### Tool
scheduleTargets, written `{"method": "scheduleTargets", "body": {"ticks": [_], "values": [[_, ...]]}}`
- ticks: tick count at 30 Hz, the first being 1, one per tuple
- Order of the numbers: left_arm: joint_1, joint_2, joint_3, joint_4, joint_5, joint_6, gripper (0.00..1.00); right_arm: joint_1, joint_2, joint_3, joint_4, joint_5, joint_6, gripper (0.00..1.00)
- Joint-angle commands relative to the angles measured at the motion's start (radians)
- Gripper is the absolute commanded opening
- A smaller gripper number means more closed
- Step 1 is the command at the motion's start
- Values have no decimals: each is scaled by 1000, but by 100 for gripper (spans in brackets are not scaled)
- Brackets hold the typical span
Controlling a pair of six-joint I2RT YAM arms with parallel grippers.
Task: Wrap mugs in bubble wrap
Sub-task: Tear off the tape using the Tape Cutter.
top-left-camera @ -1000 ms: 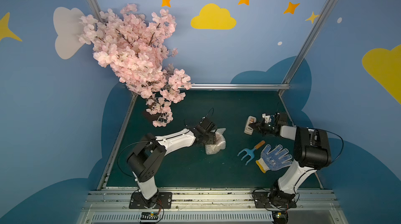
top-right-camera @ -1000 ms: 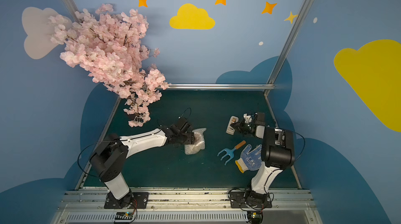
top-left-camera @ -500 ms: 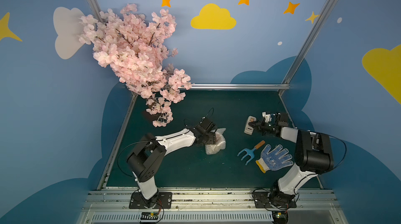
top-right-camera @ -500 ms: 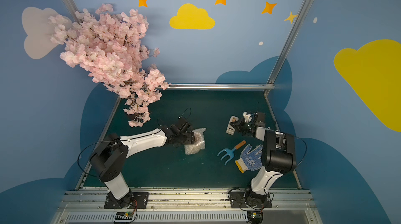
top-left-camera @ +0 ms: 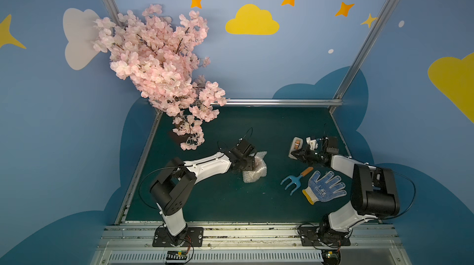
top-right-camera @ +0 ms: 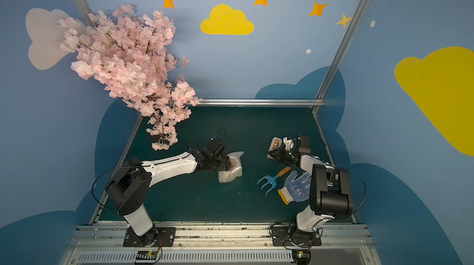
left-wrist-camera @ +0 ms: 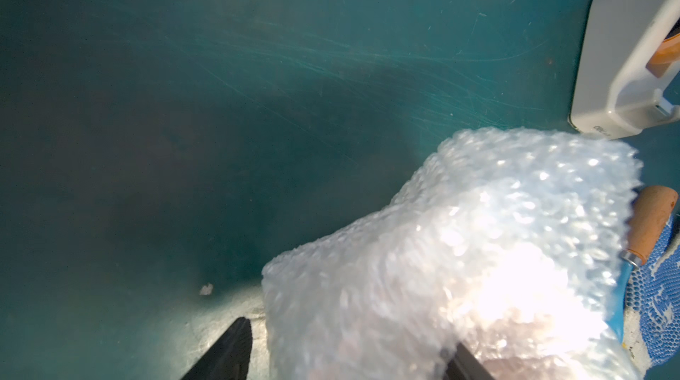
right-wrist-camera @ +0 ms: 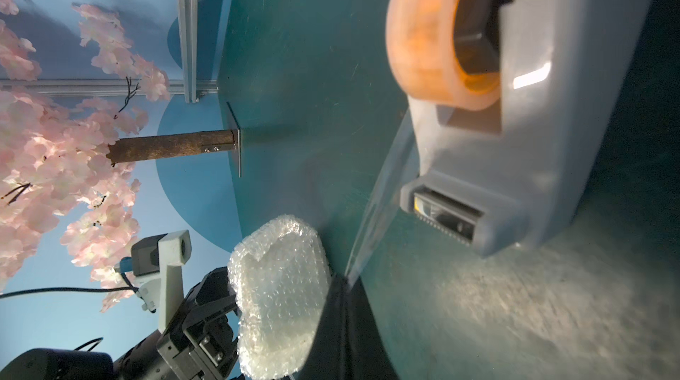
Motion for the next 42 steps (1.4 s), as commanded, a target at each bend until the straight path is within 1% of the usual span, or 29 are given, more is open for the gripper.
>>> {"method": "scheduleTargets", "body": {"ticks": [1,5,9,20,25,37,42], "values": [[-2,22,-17,-35,-7,9,74,22,-52,-30,-90,-9,-34,0],[0,25,-17,-32,-5,7,74,29,-75,-59,-105,9,-33,0],[-1,27,-15,-32,-2,9,74,37,-68,-68,-117,33,-40,0],[-2,19,-17,-35,-5,7,74,41,54,-40,-199,154,-76,0],[-2,19,-13,-40,-6,10,74,46,62,-32,-218,202,-71,0],[-2,21,-11,-42,-10,10,74,90,75,30,-385,332,-75,0],[-1,20,-18,-35,-9,4,74,118,89,65,-455,402,-20,0]]}}
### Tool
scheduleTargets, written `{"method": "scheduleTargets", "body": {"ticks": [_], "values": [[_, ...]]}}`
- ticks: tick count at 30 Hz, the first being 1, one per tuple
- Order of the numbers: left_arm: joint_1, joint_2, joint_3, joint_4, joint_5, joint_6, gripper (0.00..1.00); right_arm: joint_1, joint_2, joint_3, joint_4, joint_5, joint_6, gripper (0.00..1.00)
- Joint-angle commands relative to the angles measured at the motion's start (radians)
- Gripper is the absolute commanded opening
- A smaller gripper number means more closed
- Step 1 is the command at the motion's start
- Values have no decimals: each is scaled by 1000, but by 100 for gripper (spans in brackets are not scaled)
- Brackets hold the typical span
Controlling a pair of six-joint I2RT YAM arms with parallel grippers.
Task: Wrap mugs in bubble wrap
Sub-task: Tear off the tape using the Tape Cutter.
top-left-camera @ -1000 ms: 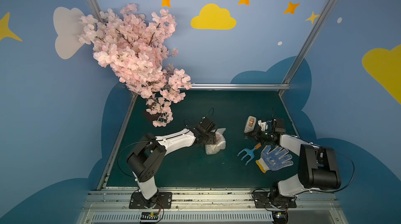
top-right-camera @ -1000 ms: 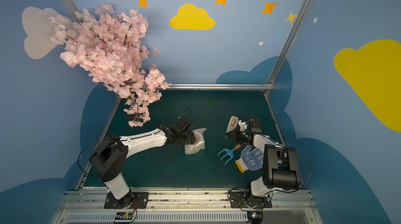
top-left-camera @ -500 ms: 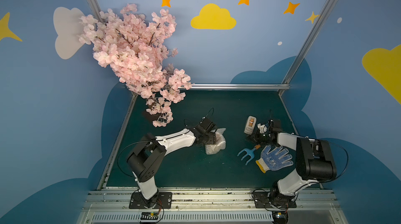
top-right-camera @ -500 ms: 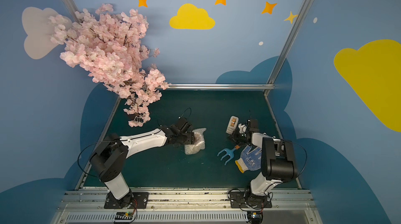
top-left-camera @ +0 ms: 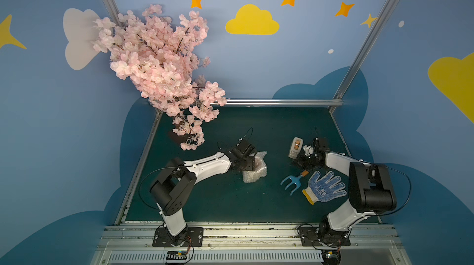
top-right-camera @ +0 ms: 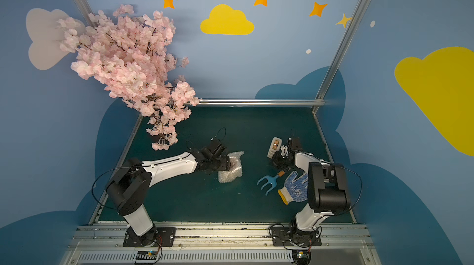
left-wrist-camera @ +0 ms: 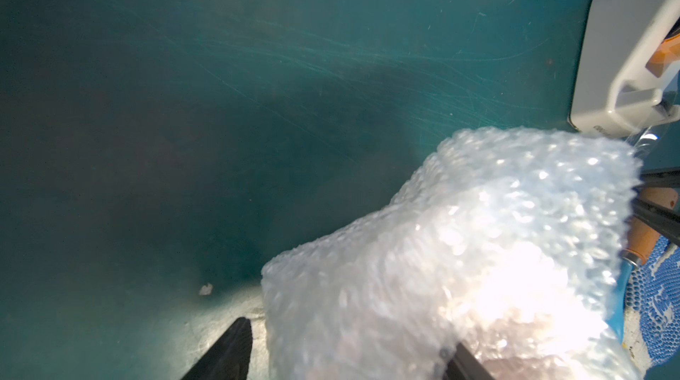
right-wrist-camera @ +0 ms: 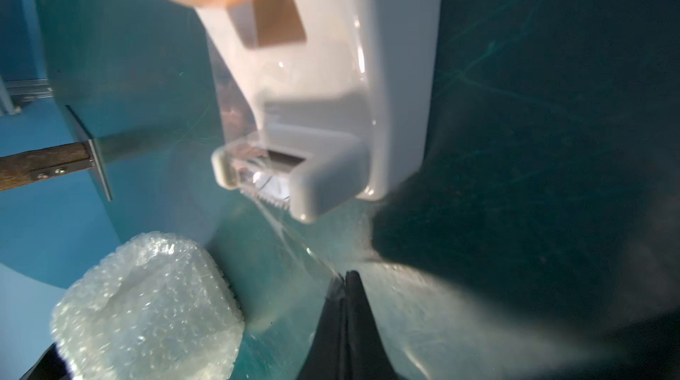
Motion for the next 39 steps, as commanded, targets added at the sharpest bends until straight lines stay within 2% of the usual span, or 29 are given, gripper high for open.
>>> {"method": "scheduleTargets", "body": {"ticks": [1,11,18,21,25,29,32,36,39], "values": [[-1,21,-17,-35,-7,4,74,23,33,11,-193,77,45,0],[-5,22,-7,-35,-7,7,74,48,49,57,-304,192,140,0],[-8,28,-5,-29,-6,2,74,51,47,63,-331,204,145,0],[-9,28,-5,-29,-3,3,74,54,-18,60,-321,213,124,0],[-10,31,-3,-27,-3,4,74,55,-191,72,-297,182,53,0],[-13,31,-2,-27,-3,7,74,56,-329,87,-267,88,-22,0],[-12,28,-5,-26,-6,6,74,57,-389,78,-214,-60,-54,0],[-13,27,-9,-20,-3,4,74,78,-430,34,-58,-335,-111,0],[-15,28,-9,-19,-3,2,74,119,-431,44,-72,-411,-208,0]]}}
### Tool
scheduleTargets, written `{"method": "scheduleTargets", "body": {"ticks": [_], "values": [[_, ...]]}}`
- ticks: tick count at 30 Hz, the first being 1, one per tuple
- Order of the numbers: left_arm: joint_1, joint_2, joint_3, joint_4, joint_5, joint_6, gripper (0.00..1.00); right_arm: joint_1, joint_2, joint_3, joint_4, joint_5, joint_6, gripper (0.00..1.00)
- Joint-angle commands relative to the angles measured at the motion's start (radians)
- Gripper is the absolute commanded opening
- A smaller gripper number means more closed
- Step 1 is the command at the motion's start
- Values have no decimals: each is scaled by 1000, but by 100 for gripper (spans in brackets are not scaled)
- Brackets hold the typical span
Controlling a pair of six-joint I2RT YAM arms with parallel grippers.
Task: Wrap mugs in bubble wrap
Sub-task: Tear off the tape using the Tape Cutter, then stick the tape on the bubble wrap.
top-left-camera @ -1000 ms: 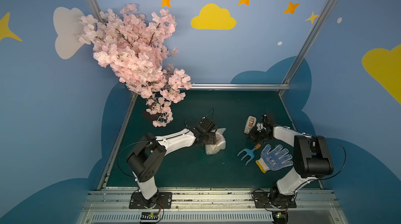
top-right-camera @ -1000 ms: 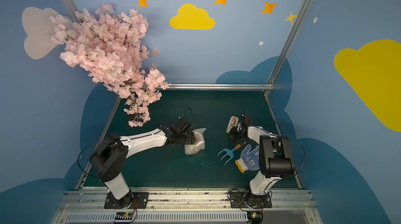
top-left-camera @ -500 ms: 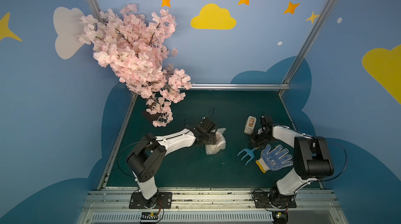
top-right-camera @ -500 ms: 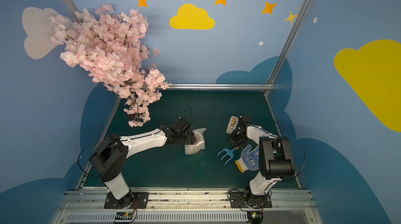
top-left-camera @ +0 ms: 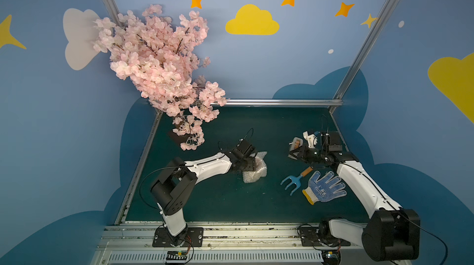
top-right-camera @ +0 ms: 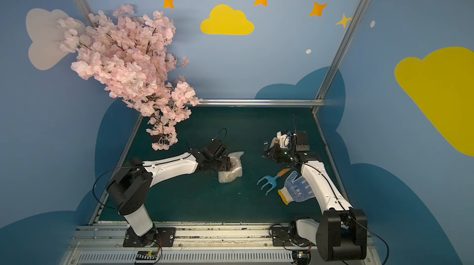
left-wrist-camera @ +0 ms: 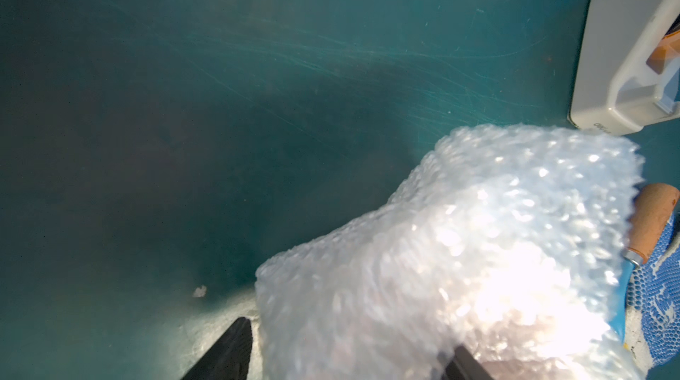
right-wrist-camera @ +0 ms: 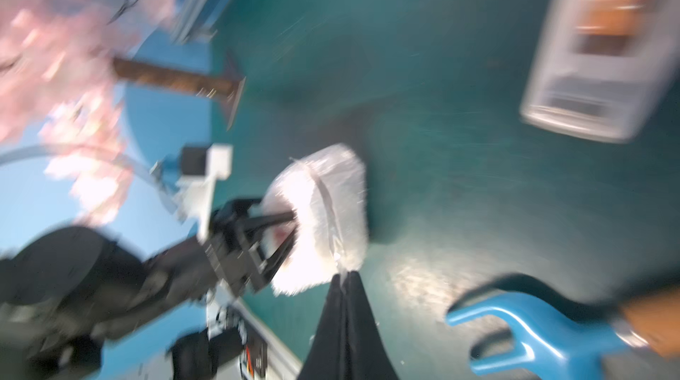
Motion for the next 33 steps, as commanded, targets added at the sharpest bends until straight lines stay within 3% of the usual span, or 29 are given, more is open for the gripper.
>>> {"method": "scheduleTargets", "body": {"ticks": [1,4,9,18,33], "values": [[-11,22,-9,-27,-3,4,74,46,-10,-5,37,-193,-140,0],[-10,20,-12,-26,-5,1,74,74,3,1,20,-202,-163,0],[-14,20,-12,-21,-5,-2,74,140,33,-36,124,-214,-62,0],[-17,15,-21,-16,-6,-2,74,269,181,-23,225,-92,72,0],[-17,-46,-127,82,8,-27,74,379,298,42,184,-38,140,0]]}}
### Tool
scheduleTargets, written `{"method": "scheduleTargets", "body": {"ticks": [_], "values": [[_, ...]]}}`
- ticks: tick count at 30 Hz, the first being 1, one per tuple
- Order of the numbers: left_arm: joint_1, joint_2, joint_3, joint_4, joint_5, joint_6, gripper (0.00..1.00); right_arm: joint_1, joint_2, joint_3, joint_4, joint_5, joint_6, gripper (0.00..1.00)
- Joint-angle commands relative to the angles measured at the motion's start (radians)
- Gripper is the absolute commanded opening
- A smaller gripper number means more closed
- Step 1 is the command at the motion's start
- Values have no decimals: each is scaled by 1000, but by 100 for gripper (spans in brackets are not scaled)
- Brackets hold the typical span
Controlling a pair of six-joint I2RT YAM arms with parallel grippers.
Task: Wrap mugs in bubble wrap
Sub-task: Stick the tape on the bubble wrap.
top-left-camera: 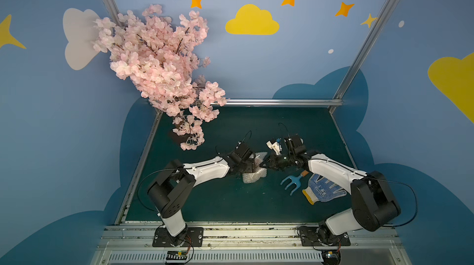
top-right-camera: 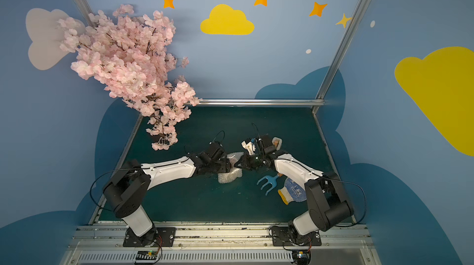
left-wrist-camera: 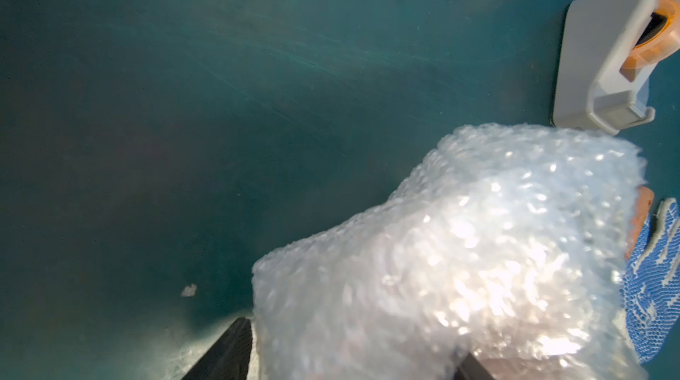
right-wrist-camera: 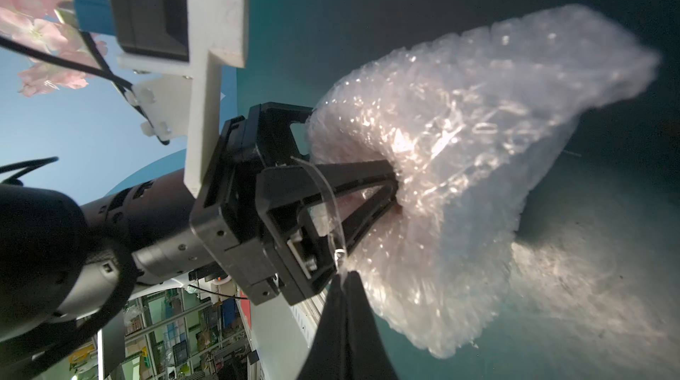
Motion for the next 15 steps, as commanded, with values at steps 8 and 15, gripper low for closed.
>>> {"method": "scheduleTargets", "body": {"ticks": [8,15], "values": [[-8,-9,-26,-40,8,2,74,39,61,72,-58,66,-7,0],[-8,-5,-17,-49,5,4,74,79,92,100,-178,193,-134,0]]}}
